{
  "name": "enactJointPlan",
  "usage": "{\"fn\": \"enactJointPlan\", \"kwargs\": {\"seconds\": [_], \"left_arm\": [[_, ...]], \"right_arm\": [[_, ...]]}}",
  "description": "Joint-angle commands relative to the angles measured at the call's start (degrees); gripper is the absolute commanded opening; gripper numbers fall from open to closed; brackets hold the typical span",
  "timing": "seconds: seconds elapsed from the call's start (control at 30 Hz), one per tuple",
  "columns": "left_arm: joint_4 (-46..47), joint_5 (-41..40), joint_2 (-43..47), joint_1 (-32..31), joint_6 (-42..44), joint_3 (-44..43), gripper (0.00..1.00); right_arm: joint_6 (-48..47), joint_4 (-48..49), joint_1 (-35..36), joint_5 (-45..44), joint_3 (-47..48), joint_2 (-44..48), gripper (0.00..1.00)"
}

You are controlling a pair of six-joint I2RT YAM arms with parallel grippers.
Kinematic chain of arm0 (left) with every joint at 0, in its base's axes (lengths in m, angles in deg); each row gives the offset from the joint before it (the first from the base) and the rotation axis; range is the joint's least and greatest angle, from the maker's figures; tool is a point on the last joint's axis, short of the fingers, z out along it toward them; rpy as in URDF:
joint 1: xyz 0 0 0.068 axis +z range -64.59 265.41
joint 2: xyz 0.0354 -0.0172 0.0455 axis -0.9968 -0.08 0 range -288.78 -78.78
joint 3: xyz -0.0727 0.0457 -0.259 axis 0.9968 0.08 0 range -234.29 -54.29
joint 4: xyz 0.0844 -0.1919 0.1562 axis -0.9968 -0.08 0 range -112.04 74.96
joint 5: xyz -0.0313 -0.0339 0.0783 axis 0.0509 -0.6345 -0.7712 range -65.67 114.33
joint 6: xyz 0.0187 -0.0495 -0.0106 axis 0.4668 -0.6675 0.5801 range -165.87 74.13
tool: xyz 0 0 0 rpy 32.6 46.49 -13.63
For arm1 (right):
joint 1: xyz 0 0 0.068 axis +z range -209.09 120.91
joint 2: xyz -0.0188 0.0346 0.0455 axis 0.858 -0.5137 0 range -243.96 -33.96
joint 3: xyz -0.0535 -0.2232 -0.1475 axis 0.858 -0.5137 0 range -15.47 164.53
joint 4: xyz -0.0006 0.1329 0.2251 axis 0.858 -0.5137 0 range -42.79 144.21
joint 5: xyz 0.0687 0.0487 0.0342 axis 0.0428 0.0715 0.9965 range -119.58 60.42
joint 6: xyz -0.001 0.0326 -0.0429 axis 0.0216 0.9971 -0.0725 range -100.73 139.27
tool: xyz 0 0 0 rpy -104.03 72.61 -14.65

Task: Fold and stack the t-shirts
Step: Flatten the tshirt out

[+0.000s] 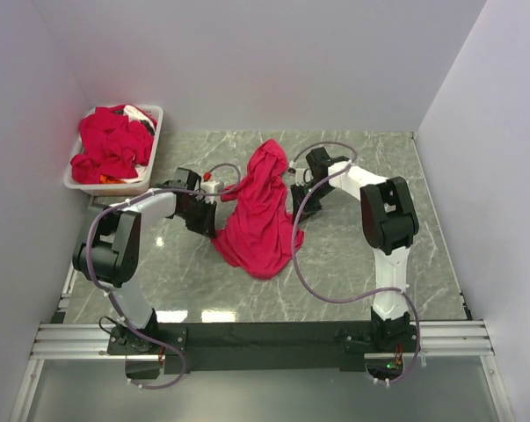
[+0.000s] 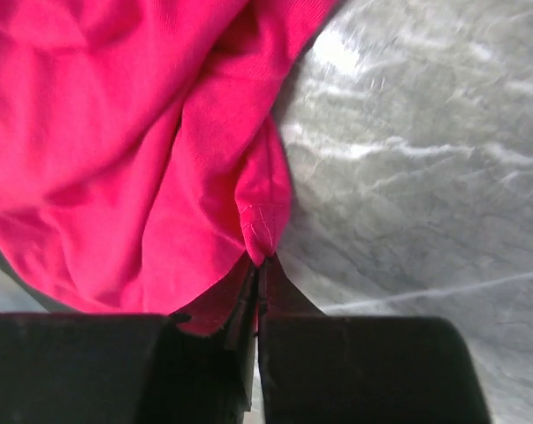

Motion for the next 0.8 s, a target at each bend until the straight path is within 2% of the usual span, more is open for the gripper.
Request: {"fn": "enactJointPlan", "kwargs": {"seconds": [0.0,0.03,0.17,0.37,0.5,0.57,0.7,0.77], "left_arm": [[-0.35,-1.16,-0.21,0.94,1.45,-3.33,0.06],[-1.40,-1.07,-0.39,2.16,1.54,-4.90,0.01],[-3.08,-1.24,-1.17,5.86,2.68,-9.22,0.01],[-5.28,-4.40,-4.77,8.33,4.87,-17.30,0.00],[-6.33,-8.70,-11.36,8.33,4.35,-25.73,0.00],[-7.47,-12.31,-17.40,8.59,4.35,-33.63,0.00],[-11.07,-14.25,-27.88,9.03,4.35,-49.36,0.01],[-11.60,-15.47,-32.96,9.03,4.35,-57.97,0.01]], "right_arm": [[-1.32,-3.13,-1.51,1.74,1.05,2.09,0.00],[-1.93,-3.22,-3.26,1.74,0.17,4.27,0.00],[-3.43,-2.78,-9.85,-0.89,-7.02,11.92,0.00],[-6.24,-6.37,-20.13,-7.57,-8.36,17.21,0.00],[-9.40,-9.81,-20.50,-8.37,-10.90,18.44,0.00],[-10.81,-10.86,-20.42,-8.37,-14.40,19.23,0.00],[-14.15,-12.97,-18.75,-7.32,-20.65,20.90,0.00],[-15.21,-13.16,-15.42,-6.70,-22.94,22.22,0.00]]}}
